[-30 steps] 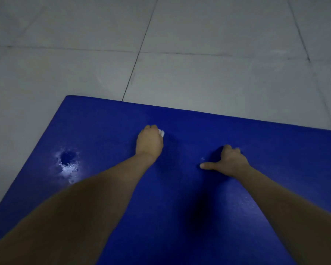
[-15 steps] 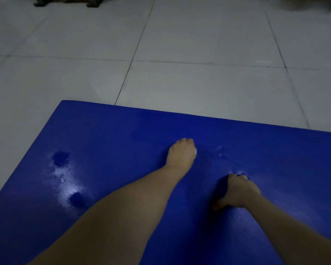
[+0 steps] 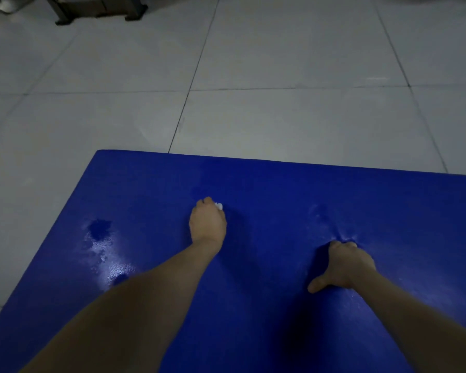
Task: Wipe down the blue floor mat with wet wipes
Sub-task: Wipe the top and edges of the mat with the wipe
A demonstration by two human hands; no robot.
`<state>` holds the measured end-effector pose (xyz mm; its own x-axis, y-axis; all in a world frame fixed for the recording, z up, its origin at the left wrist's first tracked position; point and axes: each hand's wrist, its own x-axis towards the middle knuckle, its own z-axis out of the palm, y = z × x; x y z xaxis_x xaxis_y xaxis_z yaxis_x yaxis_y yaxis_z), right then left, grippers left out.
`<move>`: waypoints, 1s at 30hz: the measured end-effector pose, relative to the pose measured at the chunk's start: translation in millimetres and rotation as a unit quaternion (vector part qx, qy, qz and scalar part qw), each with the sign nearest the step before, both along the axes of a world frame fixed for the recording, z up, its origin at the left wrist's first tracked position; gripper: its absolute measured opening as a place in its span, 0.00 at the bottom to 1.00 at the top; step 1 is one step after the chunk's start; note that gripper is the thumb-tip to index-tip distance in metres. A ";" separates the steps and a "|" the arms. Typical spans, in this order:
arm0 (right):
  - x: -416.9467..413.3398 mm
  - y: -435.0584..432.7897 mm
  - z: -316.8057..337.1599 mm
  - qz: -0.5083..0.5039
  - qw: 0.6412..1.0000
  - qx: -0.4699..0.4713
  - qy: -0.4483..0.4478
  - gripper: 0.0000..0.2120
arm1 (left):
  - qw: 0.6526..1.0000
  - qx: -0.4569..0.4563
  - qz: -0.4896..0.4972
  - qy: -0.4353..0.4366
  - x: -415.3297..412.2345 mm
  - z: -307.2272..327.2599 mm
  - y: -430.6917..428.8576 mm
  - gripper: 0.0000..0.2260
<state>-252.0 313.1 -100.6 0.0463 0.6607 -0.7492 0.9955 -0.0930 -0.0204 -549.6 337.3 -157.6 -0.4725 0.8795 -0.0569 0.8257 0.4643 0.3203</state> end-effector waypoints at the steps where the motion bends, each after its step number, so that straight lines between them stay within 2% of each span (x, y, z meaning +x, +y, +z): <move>1: -0.7 0.3 -0.4 0.000 1.000 0.000 0.000 0.58 | 1.000 -0.002 -0.012 -0.011 10.7 0.3 0.9 0.14; 5: -1.4 1.1 -0.1 0.007 1.000 -0.001 -0.002 0.55 | 0.995 -0.009 -0.085 -0.047 74.0 -0.6 -1.7 0.11; 9: -1.2 4.4 -7.5 0.035 0.999 0.003 -0.007 0.54 | 0.972 -0.012 -0.227 -0.056 145.1 1.4 -19.5 0.11; 14: -4.2 9.0 -4.5 0.045 0.999 -0.001 -0.014 0.50 | 0.940 0.008 -0.339 0.024 130.8 0.1 -17.9 0.10; 18: -4.5 8.7 1.6 0.041 0.999 -0.009 -0.013 0.46 | 0.974 0.012 -0.228 0.017 69.6 1.9 -16.0 0.07; 24: -5.2 8.3 -1.9 0.067 0.998 -0.002 -0.015 0.46 | 0.997 0.009 -0.062 0.038 -37.2 0.4 -42.5 0.11; 27: -2.2 8.2 -3.1 0.082 0.996 0.008 -0.018 0.44 | 1.000 0.028 -0.006 0.014 -26.4 2.5 -44.5 0.11; 30: -0.1 8.1 -5.9 0.092 0.995 0.016 -0.020 0.44 | 0.999 0.032 -0.022 -0.020 12.1 4.8 -44.8 0.10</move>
